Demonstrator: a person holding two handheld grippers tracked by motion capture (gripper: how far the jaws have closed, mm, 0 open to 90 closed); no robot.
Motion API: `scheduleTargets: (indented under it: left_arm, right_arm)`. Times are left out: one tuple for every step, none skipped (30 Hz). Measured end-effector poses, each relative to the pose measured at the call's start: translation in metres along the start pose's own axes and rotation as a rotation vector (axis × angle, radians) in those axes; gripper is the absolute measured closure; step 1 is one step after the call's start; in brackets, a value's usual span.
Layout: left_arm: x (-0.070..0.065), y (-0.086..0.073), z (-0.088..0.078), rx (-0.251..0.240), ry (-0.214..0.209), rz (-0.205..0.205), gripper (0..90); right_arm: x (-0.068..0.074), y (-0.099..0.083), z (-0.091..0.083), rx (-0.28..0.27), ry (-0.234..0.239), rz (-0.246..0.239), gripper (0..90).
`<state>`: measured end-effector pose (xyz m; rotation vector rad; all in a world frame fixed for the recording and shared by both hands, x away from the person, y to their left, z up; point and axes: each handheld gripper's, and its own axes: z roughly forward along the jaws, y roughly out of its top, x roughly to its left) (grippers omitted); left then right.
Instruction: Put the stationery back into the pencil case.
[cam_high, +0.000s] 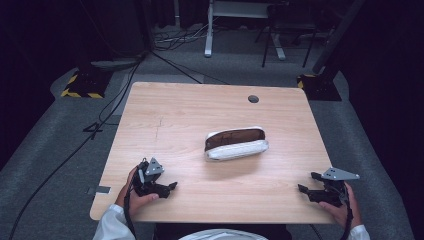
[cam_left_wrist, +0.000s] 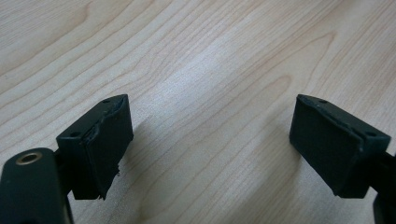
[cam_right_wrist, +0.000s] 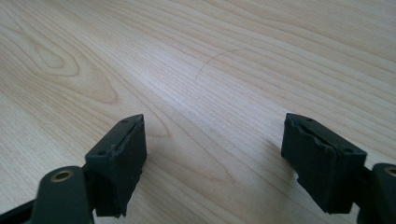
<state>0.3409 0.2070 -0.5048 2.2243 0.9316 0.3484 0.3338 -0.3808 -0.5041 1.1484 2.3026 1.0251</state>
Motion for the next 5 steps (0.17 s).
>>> scheduleTargets:
  left_arm:
    - [0.0000, 0.0000, 0.0000, 0.000, 0.000, 0.000, 13.9]
    - [0.0000, 0.0000, 0.0000, 0.000, 0.000, 0.000, 13.9]
    - [0.0000, 0.0000, 0.0000, 0.000, 0.000, 0.000, 13.9]
    - [0.0000, 0.0000, 0.0000, 0.000, 0.000, -0.001, 13.9]
    - [0.0000, 0.0000, 0.0000, 0.000, 0.000, -0.001, 13.9]
  right_arm:
    - [0.0002, 0.0000, -0.0001, 0.001, -0.001, 0.003, 23.0]
    - [0.0000, 0.0000, 0.0000, 0.000, -0.001, 0.000, 22.9]
    - [0.0000, 0.0000, 0.0000, 0.000, -0.001, 0.000, 22.9]
    - [0.0000, 0.0000, 0.0000, 0.000, 0.000, 0.001, 22.9]
    - [-0.0001, 0.0000, 0.0001, 0.000, 0.000, -0.001, 22.9]
